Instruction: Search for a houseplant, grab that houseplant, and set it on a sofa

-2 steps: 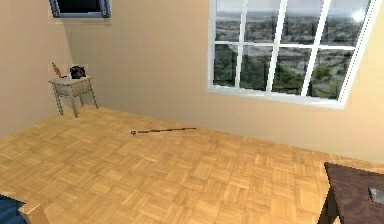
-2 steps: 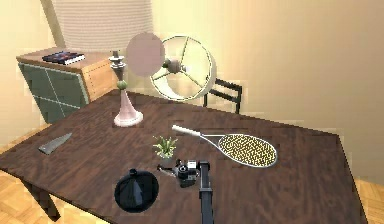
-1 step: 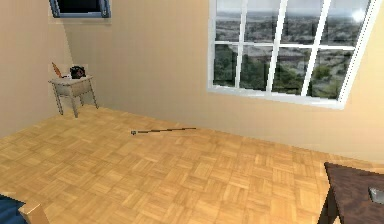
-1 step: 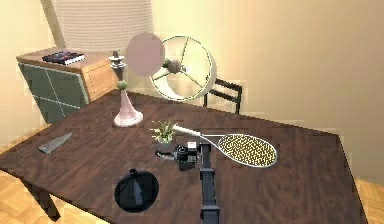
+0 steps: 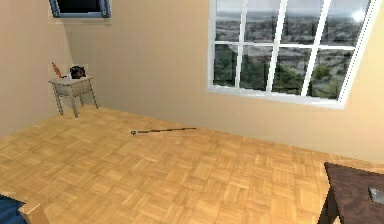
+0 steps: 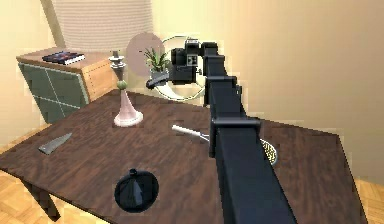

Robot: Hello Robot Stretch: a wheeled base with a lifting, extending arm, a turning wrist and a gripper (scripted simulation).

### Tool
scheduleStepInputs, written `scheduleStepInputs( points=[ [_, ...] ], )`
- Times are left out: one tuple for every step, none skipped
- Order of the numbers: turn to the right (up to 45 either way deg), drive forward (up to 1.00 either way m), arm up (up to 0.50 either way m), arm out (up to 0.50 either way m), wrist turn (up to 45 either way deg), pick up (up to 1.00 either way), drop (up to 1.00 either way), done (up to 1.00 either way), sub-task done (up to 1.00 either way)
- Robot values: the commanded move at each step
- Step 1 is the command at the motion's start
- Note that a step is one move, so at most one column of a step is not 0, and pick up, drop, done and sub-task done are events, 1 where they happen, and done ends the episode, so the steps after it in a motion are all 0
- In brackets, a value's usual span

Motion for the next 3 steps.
scheduleStepInputs(
  points=[
    [0.0, 0.0, 0.0, 0.0, -45.0, 0.0, 0.0, 0.0, 0.0],
    [0.0, 0.0, 0.0, 0.0, -45.0, 0.0, 0.0, 0.0, 0.0],
    [0.0, 0.0, 0.0, 0.0, -15.0, 0.0, 0.0, 0.0, 0.0]
  ],
)
